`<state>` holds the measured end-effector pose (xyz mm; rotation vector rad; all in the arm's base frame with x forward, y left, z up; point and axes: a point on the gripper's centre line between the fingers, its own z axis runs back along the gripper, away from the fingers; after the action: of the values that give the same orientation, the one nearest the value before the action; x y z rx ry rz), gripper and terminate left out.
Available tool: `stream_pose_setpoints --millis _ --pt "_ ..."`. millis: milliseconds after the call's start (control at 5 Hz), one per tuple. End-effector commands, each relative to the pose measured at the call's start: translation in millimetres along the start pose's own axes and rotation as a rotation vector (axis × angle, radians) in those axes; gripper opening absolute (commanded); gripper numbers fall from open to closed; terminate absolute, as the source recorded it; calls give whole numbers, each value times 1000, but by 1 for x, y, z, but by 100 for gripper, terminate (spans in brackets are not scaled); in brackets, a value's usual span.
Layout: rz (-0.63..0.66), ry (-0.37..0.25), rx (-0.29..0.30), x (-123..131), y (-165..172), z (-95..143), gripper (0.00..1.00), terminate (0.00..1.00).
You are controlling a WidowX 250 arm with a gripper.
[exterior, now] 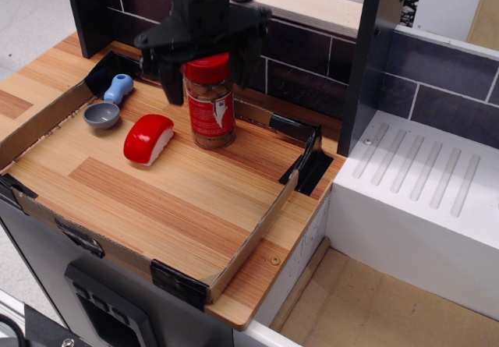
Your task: Topple basil bottle
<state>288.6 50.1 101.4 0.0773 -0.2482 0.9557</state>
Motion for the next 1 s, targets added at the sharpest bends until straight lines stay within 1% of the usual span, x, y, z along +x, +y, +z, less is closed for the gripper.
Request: stream_pose_setpoints --millis 0,200,600,800 --pt "87 -59 -63 25 -14 10 100 0" --pt "124 -65 -59 33 -15 7 100 0" --pt "157 -70 -64 38 -20 1 100 0" --pt "177 -93 -47 42 -17 -2 100 0"
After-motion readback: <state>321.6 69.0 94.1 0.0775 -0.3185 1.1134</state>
